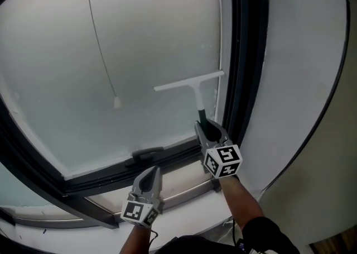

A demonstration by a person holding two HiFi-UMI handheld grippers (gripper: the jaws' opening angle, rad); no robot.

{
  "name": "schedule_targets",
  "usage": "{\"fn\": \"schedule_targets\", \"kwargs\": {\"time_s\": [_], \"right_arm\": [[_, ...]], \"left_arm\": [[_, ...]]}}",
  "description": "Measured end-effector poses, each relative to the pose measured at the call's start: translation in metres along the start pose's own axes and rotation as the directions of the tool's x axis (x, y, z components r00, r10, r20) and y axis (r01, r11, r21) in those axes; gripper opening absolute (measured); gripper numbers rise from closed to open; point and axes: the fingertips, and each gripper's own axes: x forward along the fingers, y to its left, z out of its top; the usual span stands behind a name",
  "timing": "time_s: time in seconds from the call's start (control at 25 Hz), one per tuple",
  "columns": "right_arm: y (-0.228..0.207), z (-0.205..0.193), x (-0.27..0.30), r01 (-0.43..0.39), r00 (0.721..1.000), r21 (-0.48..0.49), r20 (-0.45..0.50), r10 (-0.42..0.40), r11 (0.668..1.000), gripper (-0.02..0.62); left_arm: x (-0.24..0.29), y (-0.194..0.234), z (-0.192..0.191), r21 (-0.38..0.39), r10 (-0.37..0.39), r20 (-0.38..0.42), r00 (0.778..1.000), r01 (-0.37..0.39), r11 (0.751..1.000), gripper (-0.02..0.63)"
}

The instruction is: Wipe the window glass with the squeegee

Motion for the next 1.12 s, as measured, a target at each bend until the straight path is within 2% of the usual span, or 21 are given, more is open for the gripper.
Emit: {"fn": "schedule_targets", "kwargs": {"time_s": [1.12], "right_arm": [[0.002,-0.047,-0.011,0.030,0.998,0.056,-0.064,-0.026,0.998,0.092]], "left_arm": [[-0.001,0.006,-0.007,0.003,0.002,-0.018,1.000,-0.002,1.000,-0.002]]}}
